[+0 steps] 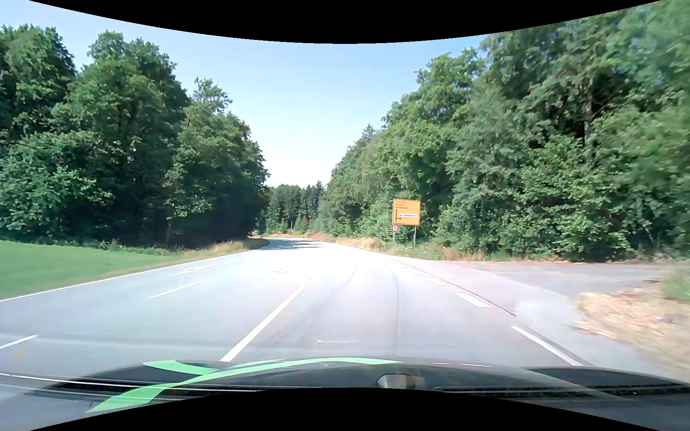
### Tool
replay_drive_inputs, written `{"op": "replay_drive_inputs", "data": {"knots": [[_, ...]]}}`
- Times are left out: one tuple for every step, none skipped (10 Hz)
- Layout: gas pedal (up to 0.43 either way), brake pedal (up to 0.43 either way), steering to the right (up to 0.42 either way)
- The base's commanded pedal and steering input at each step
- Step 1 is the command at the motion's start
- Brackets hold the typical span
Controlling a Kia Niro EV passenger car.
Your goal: Follow the waypoints while adhering to traffic rules and regulations
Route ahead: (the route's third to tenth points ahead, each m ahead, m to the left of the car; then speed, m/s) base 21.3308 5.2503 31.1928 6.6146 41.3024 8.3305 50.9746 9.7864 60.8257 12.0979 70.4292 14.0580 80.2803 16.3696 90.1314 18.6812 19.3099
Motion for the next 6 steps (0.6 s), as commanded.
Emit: {"op": "replay_drive_inputs", "data": {"knots": [[0.189,0.000,-0.024],[0.189,0.000,-0.023],[0.189,0.000,-0.024],[0.189,0.000,-0.024],[0.189,0.000,-0.024],[0.189,0.000,-0.024]]}}
